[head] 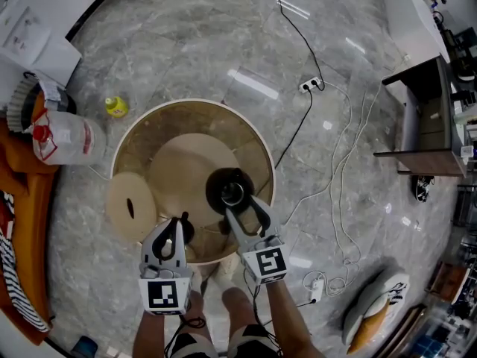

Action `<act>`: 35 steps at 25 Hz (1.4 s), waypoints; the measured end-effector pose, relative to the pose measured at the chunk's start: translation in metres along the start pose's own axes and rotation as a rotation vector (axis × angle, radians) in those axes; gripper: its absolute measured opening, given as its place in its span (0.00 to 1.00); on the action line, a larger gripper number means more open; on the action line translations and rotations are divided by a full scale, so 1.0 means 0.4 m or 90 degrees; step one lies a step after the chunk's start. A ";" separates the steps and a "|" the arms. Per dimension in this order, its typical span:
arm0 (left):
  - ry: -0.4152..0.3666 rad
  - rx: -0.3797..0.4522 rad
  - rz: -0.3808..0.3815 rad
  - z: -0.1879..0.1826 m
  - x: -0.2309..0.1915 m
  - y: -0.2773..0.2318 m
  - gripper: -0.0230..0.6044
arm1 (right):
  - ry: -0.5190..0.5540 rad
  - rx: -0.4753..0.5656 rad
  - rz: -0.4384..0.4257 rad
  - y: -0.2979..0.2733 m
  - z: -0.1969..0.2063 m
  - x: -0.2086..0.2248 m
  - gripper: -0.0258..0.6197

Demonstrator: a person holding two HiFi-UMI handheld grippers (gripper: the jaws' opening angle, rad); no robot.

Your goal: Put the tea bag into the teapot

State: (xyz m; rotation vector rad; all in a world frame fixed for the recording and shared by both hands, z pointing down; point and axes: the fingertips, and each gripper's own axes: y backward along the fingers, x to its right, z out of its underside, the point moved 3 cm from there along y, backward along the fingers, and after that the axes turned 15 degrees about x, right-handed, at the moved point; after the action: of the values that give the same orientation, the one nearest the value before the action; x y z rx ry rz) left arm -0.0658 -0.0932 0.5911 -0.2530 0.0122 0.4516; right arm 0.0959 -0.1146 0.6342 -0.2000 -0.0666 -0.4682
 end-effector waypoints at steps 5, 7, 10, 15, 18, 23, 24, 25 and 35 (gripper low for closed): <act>0.034 -0.007 -0.022 -0.054 0.007 0.010 0.06 | 0.005 0.006 -0.002 0.011 -0.033 -0.008 0.38; 0.003 0.010 -0.004 -0.070 0.006 0.017 0.06 | 0.009 0.014 -0.006 0.015 -0.064 -0.012 0.38; -0.017 0.021 0.004 -0.122 0.009 0.024 0.06 | 0.013 0.025 -0.007 0.023 -0.113 -0.013 0.36; -0.008 0.042 -0.003 -0.251 0.015 0.040 0.06 | 0.021 0.045 -0.005 0.052 -0.238 -0.026 0.31; 0.000 0.057 -0.005 -0.338 0.023 0.059 0.06 | 0.029 0.063 0.004 0.079 -0.327 -0.032 0.28; -0.065 0.088 0.030 -0.462 0.023 0.106 0.06 | 0.039 0.086 0.032 0.140 -0.473 -0.048 0.23; -0.067 0.093 0.033 -0.490 0.027 0.116 0.06 | 0.040 0.093 0.038 0.154 -0.504 -0.051 0.22; -0.070 0.098 0.035 -0.517 0.030 0.127 0.06 | 0.041 0.100 0.044 0.167 -0.533 -0.056 0.20; -0.086 0.149 0.079 -0.720 0.093 0.284 0.06 | 0.074 0.161 0.092 0.338 -0.778 -0.141 0.05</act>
State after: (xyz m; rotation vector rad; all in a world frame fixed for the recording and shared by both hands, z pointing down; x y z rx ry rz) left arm -0.0688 -0.0488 0.2825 0.0092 -0.0514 0.5852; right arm 0.1129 -0.0360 0.2997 0.0713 0.0033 -0.3234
